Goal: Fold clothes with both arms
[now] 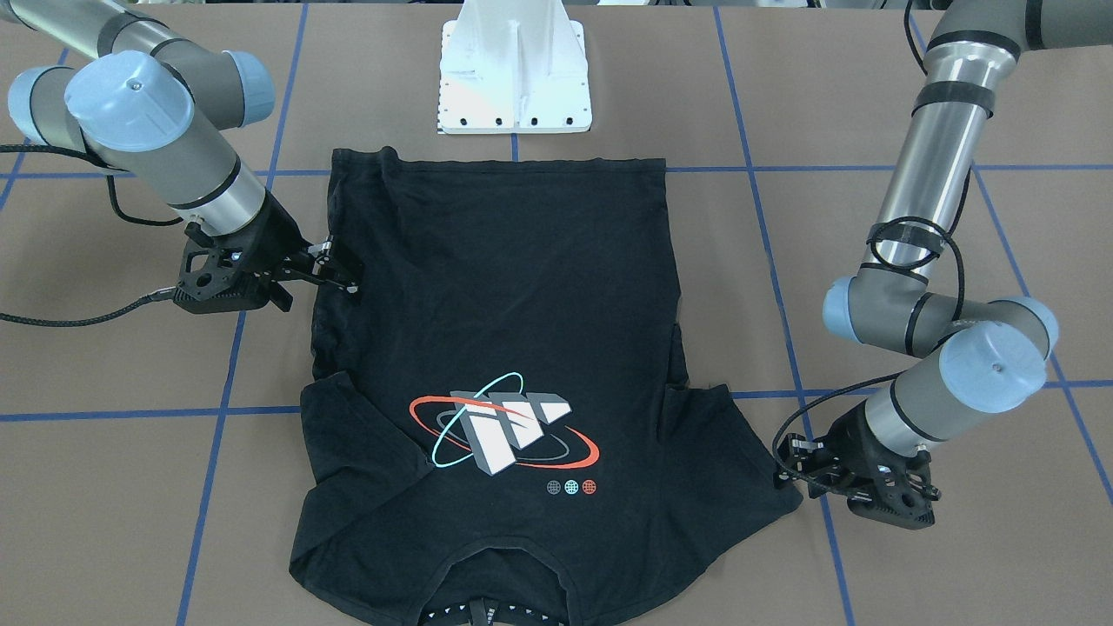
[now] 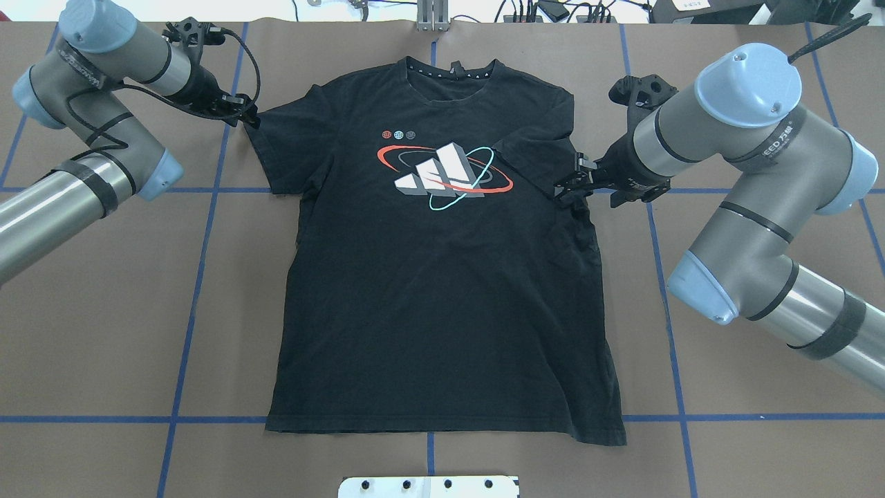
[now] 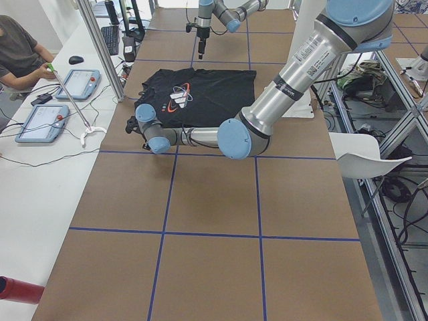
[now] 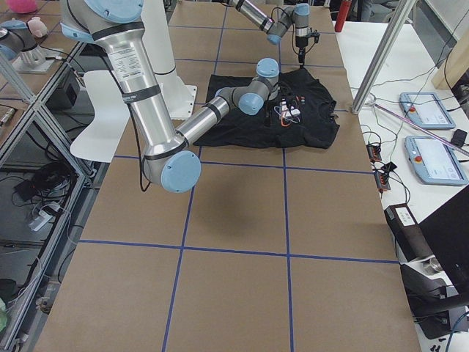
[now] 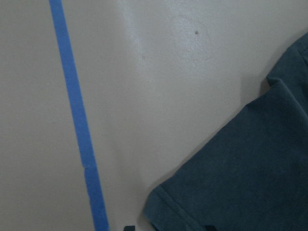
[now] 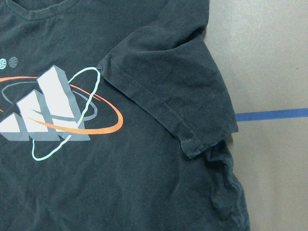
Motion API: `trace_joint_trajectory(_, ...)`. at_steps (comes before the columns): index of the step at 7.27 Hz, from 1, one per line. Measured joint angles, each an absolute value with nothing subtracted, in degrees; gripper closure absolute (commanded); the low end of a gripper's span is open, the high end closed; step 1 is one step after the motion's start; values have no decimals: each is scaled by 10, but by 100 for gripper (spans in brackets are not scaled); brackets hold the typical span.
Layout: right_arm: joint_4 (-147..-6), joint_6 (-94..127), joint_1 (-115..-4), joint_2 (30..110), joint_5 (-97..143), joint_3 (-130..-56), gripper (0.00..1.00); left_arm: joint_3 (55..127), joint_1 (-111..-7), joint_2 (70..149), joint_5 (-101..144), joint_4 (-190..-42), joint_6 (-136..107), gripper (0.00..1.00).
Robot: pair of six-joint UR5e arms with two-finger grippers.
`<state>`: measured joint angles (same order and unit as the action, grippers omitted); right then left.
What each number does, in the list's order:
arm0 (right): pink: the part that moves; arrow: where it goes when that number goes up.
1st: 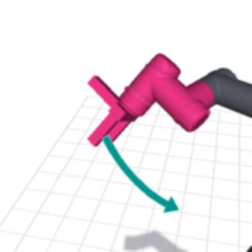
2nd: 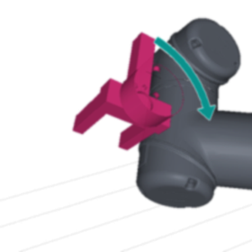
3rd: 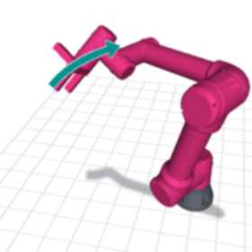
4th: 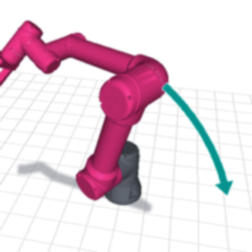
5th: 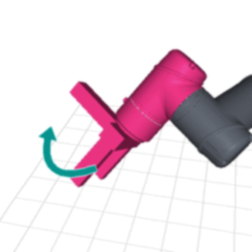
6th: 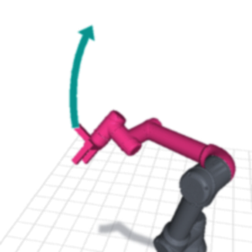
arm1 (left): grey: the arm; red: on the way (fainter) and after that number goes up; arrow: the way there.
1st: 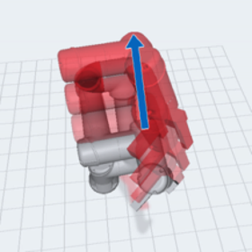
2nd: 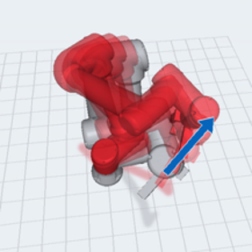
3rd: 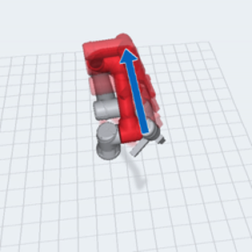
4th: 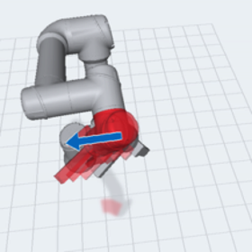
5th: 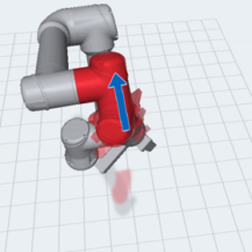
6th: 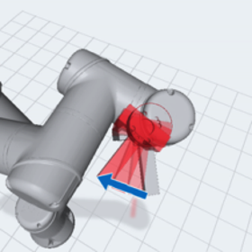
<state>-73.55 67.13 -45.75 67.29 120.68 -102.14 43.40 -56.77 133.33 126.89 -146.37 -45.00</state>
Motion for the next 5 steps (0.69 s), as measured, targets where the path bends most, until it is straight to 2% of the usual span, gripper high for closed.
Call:
trace_joint_trajectory(4, -734, 670, -456, 678, 1199, -1021, 0, 418, -566, 1342, 1252, -1466, -453, 49)
trace_joint_trajectory(5, -734, 669, -454, 680, 1193, -1021, 0, 417, -566, 1343, 1252, -1466, -453, 55)
